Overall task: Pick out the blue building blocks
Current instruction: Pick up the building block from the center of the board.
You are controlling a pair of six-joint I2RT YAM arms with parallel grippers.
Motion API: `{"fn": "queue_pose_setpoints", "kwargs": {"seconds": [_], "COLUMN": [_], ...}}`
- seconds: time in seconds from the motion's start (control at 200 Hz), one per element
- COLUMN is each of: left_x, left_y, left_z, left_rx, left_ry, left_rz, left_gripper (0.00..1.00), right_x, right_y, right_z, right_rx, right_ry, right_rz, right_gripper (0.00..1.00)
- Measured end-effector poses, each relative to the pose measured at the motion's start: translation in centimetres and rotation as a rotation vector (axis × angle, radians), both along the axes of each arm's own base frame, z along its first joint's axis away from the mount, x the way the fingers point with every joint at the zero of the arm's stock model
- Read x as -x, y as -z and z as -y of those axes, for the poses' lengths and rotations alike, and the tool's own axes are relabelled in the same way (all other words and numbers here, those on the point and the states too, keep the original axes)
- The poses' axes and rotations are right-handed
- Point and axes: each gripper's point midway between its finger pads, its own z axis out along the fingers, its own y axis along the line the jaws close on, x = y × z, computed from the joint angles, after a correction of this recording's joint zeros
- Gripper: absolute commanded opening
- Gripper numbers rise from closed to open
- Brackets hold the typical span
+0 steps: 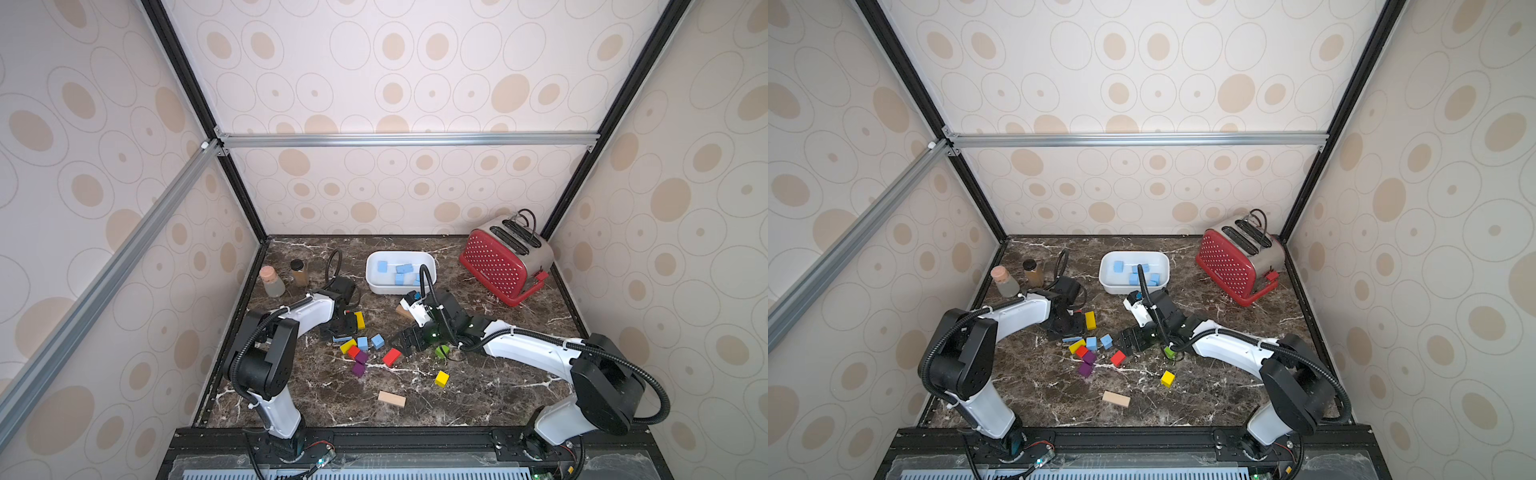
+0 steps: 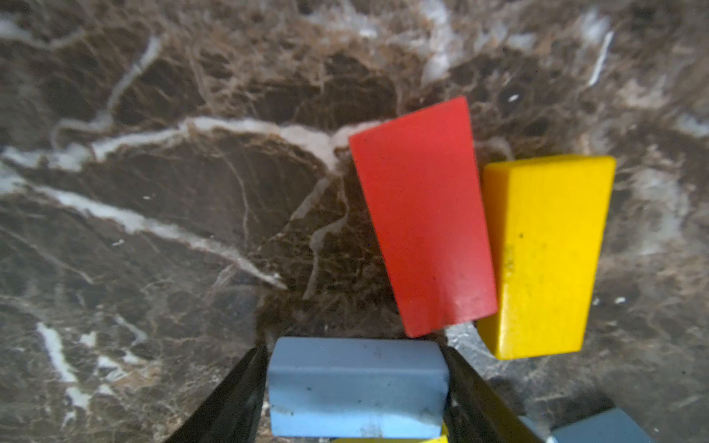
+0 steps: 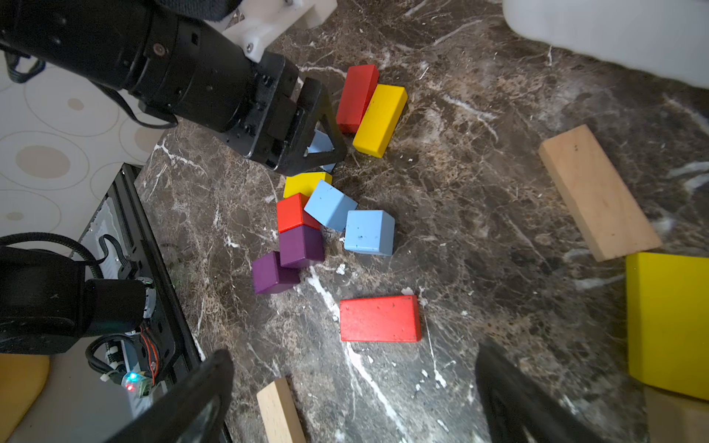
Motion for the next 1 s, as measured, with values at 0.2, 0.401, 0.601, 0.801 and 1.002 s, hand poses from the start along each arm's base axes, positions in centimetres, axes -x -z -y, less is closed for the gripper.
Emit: {"fn": "queue_pose_setpoints", "kwargs": {"seconds": [0.2,0.401,0.601,0.801,1.002], "left_x": [0.0,0.0,0.0,0.0,0.6], "left_y": [0.0,0.0,-0.1,-0.3,-2.2], "left_z": [0.0,-0.1,-0.1,-0.1,-0.5], "left_rx": [0.002,0.003,0.003,0.004,-0.005], "left_ry": [-0.009,-0.015,-0.015,-0.015,-0.008], "left_rz": [0.000,0.001,0.002,0.003,0.021], "left_gripper": [0.63,0.57,0.42,0.17,0.00], "right_x": [0.0,0.0,0.0,0.0,-0.3], "right_y": [0.0,0.0,0.0,-0.1,-0.7], "right_z": [0.0,0.0,0.0,0.0,0.4], "right_rx": [-0.002,-0.002,-0.002,-0.002,0.008], "right_ry": [-0.001,0.000,0.000,0.001,0.016], "right_rz": [0.001,0.002,0.002,0.003,0.017], "right_gripper": [1.00,1.00,1.00,1.00,1.00]}}
